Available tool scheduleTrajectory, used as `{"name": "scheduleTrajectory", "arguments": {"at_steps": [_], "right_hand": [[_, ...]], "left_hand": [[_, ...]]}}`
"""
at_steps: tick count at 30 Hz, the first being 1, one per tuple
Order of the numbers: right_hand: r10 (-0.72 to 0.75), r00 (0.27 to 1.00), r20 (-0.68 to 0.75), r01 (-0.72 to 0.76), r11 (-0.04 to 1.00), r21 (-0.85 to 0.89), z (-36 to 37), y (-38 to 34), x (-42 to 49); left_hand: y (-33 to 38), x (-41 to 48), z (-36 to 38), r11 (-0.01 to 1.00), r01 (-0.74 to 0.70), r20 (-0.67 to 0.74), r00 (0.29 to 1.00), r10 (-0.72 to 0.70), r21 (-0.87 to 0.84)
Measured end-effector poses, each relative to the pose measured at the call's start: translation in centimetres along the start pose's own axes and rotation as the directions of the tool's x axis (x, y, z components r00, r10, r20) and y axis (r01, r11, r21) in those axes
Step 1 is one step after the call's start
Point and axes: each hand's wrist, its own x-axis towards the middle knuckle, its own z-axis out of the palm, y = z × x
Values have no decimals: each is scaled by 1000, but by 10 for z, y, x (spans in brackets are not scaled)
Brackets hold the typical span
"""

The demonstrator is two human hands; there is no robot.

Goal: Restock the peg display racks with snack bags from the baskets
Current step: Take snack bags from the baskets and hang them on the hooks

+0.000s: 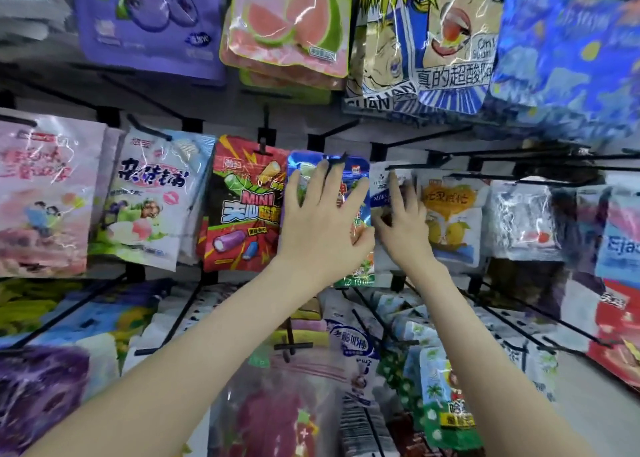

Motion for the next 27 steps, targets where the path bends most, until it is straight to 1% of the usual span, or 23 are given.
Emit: {"name": "scheduleTrajectory", "arguments": {"at_steps": [1,3,5,6,8,10,17,20,23,27], "right_hand": [[1,1000,-24,-1,1000,4,0,4,-1],[37,985,-166,-42,999,-23,-1,13,-4],[122,939,-321,-153,985,-75,-4,24,-4],[180,919,-350,-224,971,-88,-5,29,-3],[276,906,-320,-327,938,-115,-5,35,0],[300,920,-252,-340,930,-136,-3,39,4],[232,970,-76,-241,960,-145,2,48,18],[202,979,4,-201,975,-97,-4,56,22],[168,982,84,-160,983,-93,-7,63,24],[126,989,75,-115,985,-132,-10,67,20]], "left_hand": [[0,0,1,1000,-4,-10,1000,4,3],[0,0,2,1000,-3,-27,1000,3,9],[1,0,2,1000,4,-37,999,-3,9],[2,-1,2,1000,5,-42,999,-5,7],[2,-1,3,1000,7,-44,999,-7,10],[2,-1,3,1000,6,-50,999,-5,12],[0,-2,3,1000,-12,-58,998,13,12],[-1,-2,2,1000,-16,-58,998,17,14],[-1,-3,3,1000,-22,-76,997,23,15],[-1,-3,4,1000,-26,-89,996,27,11]]}}
